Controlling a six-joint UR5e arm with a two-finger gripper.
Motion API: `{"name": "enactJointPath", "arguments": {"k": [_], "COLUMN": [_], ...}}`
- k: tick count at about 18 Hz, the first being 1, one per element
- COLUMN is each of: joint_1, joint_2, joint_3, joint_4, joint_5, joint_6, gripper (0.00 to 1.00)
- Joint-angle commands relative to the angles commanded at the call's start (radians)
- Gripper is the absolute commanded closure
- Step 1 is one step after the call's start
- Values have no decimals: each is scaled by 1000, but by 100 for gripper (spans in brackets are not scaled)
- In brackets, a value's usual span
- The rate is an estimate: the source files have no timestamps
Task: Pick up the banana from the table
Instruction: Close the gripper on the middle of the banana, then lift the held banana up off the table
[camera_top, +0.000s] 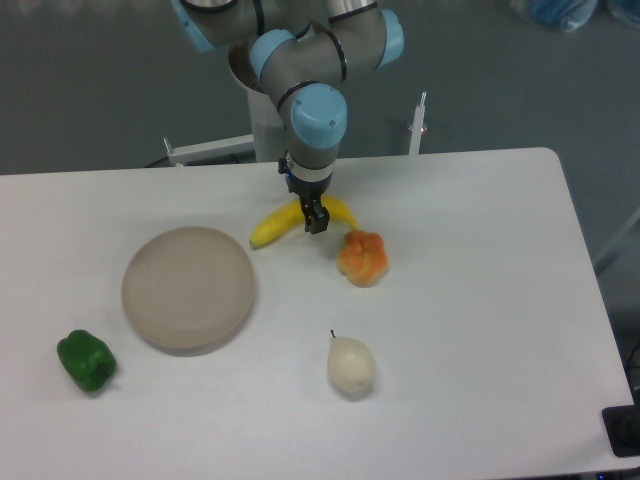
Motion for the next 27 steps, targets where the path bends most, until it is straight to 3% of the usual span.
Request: {"name": "enactJointPath", "arguments": {"k": [3, 4, 6, 10, 11, 12, 14, 17, 22, 27], "joint_1": [-5, -12, -14, -17, -17, -15, -18, -3, 67, 115], "joint_2": [0, -5, -6, -3, -3, -3, -2, -3, -34, -150], "joint_3": [11, 12, 40, 95, 118, 171, 271, 363, 475, 641], "joint_4": [-2, -2, -6, -70, -118, -206, -326, -391, -414, -402], "joint_5": [2, 2, -2, 2, 2, 2, 15, 17, 17, 60], "joint_6": [-57, -61, -58, -57, -57, -57, -57, -58, -60, -62], "gripper": [55, 66, 98, 100, 100, 100, 100, 100, 100, 100]}}
